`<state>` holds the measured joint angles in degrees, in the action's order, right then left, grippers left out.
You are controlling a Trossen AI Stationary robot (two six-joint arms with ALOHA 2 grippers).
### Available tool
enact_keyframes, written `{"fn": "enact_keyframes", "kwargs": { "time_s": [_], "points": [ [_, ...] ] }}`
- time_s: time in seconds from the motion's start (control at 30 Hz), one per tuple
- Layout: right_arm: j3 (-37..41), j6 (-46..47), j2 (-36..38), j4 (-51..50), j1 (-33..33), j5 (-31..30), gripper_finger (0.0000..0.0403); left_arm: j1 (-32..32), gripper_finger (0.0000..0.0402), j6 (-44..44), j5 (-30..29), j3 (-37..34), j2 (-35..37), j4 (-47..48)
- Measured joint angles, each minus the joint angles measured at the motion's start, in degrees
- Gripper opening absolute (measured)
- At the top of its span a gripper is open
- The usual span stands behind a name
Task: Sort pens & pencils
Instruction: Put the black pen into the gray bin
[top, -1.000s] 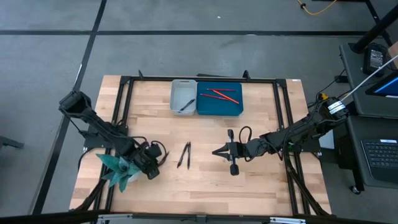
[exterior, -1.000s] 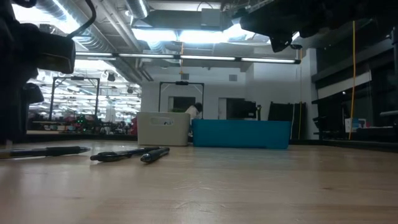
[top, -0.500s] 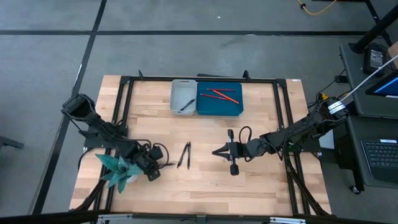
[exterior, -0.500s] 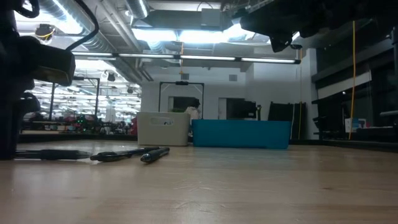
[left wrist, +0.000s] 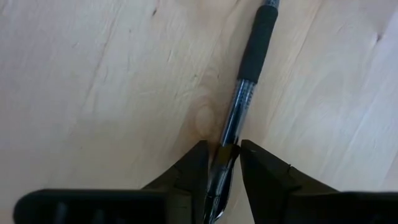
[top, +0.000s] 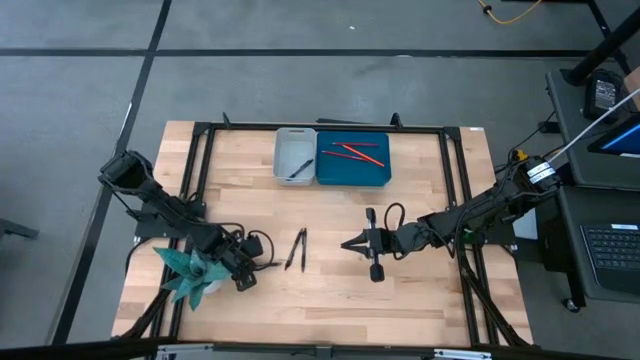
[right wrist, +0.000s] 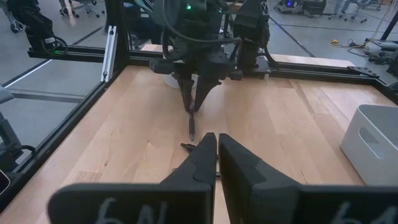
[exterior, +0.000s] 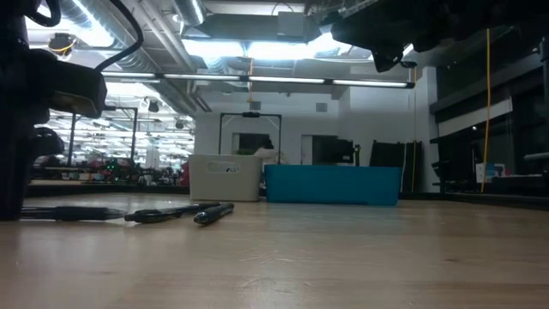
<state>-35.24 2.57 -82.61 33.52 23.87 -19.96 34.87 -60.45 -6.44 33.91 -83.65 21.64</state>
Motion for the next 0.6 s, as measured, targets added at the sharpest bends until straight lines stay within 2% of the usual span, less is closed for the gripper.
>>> {"fn": "enact_keyframes", "kwargs": {
  "time_s": [0.13, 0.3, 0.6],
  "points": [
    [0.02, 0.02, 0.00, 0.00, 0.01, 0.01, 0.0020, -0.11, 0.0071, 0.28, 0.61, 0.02, -0.05, 1.58],
    [0.01, 0.22, 0.00, 0.00, 0.00, 0.01, 0.0020, -0.21, 0.0018, 2.08, 1.86, 0.09, -0.03, 1.35],
    [0.02, 0.26, 0.00, 0.00, 0.01, 0.01, 0.0020, -0.42, 0.0016, 4.70, 2.14, -0.07, 0.29, 0.47]
  ]
}}
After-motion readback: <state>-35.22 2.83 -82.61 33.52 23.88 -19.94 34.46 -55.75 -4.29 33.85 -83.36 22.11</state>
